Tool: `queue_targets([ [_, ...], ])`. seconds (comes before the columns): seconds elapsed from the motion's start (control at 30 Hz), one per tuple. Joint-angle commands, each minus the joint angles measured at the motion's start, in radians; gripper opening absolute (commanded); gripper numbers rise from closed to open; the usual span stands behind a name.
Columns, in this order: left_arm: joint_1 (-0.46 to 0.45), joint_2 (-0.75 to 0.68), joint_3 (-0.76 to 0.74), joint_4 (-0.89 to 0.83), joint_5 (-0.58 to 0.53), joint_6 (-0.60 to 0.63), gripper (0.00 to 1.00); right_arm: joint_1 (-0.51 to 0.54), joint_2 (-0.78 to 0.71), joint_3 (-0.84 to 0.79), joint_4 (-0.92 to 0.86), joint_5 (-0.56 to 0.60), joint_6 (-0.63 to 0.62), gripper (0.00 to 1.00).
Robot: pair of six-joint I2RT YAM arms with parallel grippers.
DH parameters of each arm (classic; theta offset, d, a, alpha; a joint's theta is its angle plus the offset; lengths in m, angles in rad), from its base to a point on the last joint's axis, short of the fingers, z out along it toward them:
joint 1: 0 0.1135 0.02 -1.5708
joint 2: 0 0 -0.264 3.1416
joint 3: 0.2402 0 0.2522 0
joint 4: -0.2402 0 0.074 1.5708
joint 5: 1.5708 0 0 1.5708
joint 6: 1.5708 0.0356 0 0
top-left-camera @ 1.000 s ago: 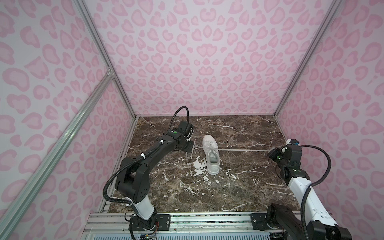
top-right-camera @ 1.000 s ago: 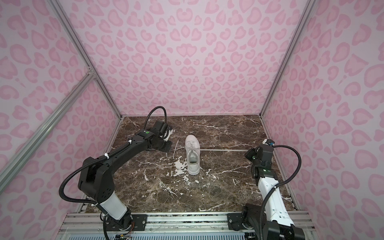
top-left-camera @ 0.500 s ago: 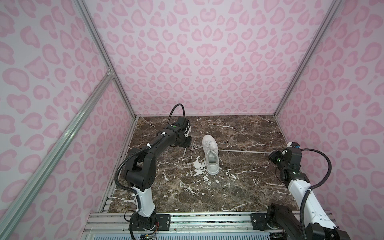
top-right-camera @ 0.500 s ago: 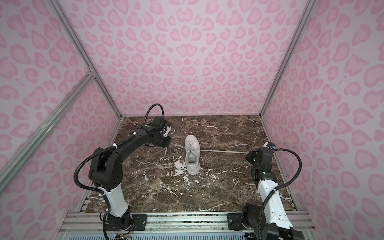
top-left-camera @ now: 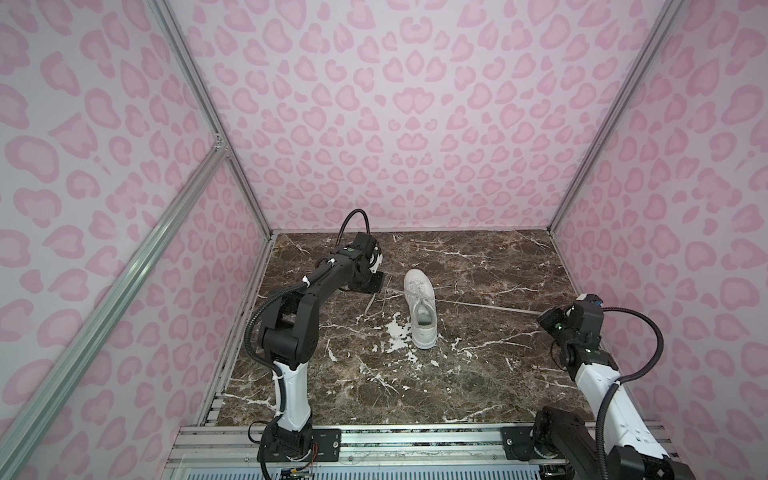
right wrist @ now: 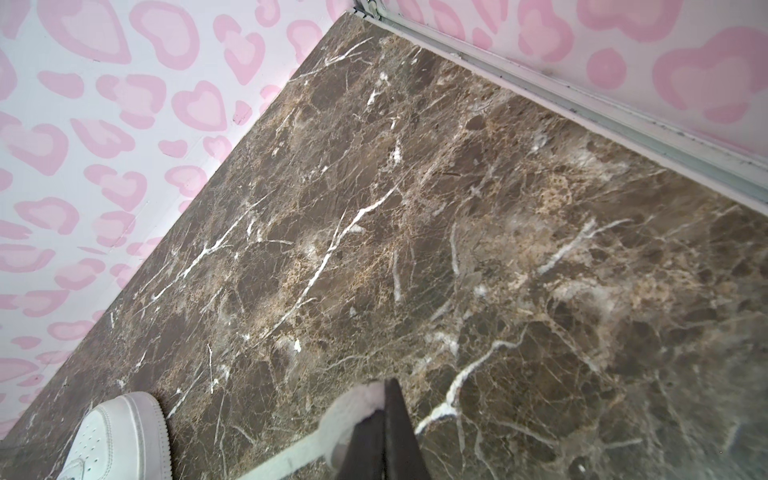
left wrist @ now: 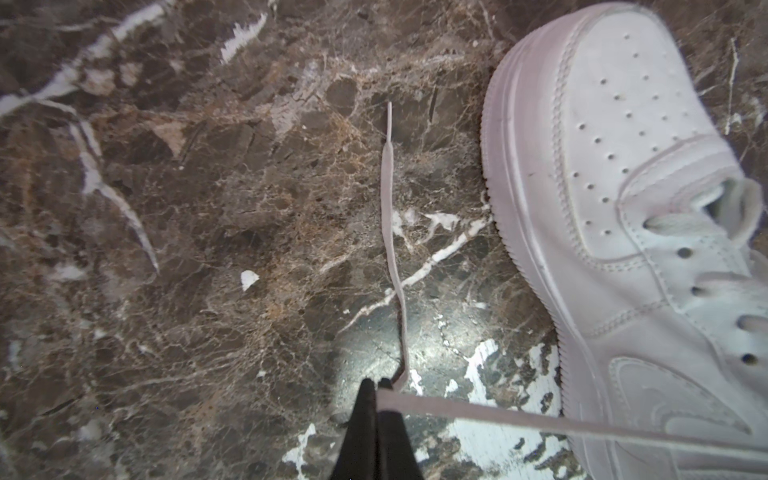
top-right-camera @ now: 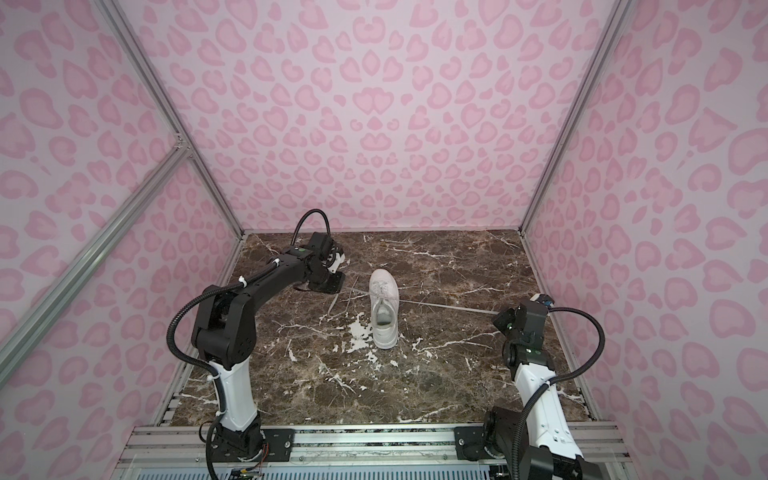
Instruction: Tie the shoes
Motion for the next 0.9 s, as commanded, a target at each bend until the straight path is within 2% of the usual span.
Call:
queue_targets([
  [0.0, 0.014, 0.043, 0.051, -0.014, -0.034, 0.009, 0.03, -0.016, 0.002, -0.008, 0.018, 0.036, 0.01, 0.0],
  [0.2, 0.025, 0.111, 0.128, -0.041, -0.032, 0.017, 0.03, -0.023, -0.004, -0.028, 0.025, 0.027, 0.027, 0.0],
  [0.4, 0.042, 0.121, 0.104, -0.03, -0.025, -0.017, 0.03, -0.048, 0.018, -0.031, 0.038, -0.018, 0.028, 0.0],
  [0.87, 0.04, 0.115, 0.095, -0.009, 0.016, -0.025, 0.03, -0.058, 0.022, -0.033, 0.044, -0.037, 0.026, 0.0],
])
